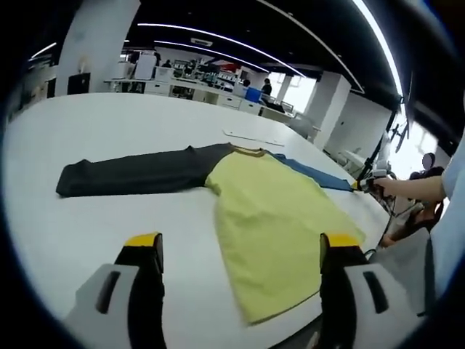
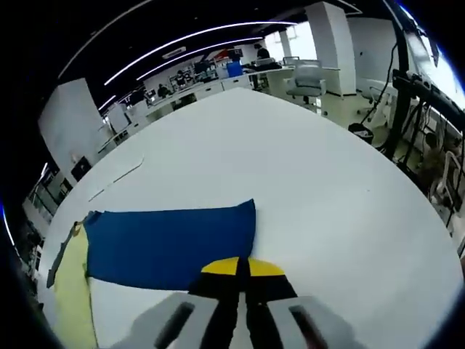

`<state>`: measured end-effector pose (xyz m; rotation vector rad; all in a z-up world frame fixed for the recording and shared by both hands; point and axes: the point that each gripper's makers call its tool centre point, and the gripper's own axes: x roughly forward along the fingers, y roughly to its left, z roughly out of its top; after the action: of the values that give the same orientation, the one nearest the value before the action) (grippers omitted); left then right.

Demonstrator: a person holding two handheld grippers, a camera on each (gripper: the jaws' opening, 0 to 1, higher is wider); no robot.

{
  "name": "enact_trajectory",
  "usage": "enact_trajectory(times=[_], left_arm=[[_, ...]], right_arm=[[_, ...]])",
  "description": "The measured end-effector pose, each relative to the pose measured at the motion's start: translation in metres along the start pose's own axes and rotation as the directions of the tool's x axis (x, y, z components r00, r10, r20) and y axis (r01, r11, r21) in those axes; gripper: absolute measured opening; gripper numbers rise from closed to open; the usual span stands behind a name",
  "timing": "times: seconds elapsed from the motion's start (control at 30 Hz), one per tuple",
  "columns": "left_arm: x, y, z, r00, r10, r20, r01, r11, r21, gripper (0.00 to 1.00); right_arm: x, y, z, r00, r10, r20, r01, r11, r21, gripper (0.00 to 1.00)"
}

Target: Fold the garment on the visible template until the final outline fits inside the template.

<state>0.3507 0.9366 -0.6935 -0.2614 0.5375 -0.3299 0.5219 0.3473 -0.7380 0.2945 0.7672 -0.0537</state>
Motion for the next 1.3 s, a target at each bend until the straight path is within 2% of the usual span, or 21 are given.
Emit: enact_trajectory(times=[0.03,0.1,0.27,0.47,0.67,0.87,0.97,1.13,1.23,1.3], left_arm=[[0.000,-0.001,0.000,1.000,-0.002,0.000,0.002,1.000,0.000,0.86],[0.001,-0.001,-0.001,1.000,-0.004,-0.001,0.004,1.000,-0.002,0.86],[0.002,0.000,-0.001,1.000,-0.006,-0.001,0.006,1.000,-0.004,0.85],[0.000,0.002,-0.001,1.000,-0.002,0.006,0.002,1.000,-0.010,0.85],[-0.001,0.000,-0.002,1.000,-0.005,0.011,0.005,1.000,-0.018,0.85],[0.000,-0.002,0.001,1.000,-0.016,0.024,0.016,1.000,-0.006,0.85],[0.003,-0.006,0.001,1.000,-0.030,0.008,0.029,0.999,0.042,0.86],[0.004,-0.007,0.001,0.999,-0.044,-0.006,0.044,0.996,0.075,0.87],[0.002,-0.003,0.000,0.999,-0.029,-0.033,0.034,0.990,0.140,0.87],[0.001,-0.001,-0.002,0.999,-0.033,-0.037,0.038,0.988,0.151,0.87]], right_arm=[[0.001,0.000,0.001,1.000,0.004,0.008,-0.004,0.999,-0.048,0.00],[0.000,-0.002,0.002,1.000,-0.014,0.010,0.015,0.996,-0.089,0.00],[0.001,-0.009,0.006,0.999,-0.031,0.016,0.031,0.998,-0.049,0.00],[0.002,-0.016,0.012,0.998,-0.057,0.031,0.058,0.997,-0.047,0.00],[-0.002,-0.008,0.019,0.997,-0.049,0.058,0.052,0.997,-0.060,0.00],[-0.007,0.011,0.032,0.996,-0.006,0.091,0.014,0.996,-0.087,0.00],[-0.010,0.030,0.037,0.993,0.038,0.110,-0.027,0.995,-0.096,0.00],[-0.014,0.064,0.042,0.987,0.110,0.117,-0.094,0.986,-0.136,0.00],[-0.006,0.077,0.052,0.979,0.165,0.124,-0.150,0.981,-0.123,0.00],[-0.003,0.089,0.054,0.974,0.191,0.122,-0.174,0.975,-0.136,0.00]])
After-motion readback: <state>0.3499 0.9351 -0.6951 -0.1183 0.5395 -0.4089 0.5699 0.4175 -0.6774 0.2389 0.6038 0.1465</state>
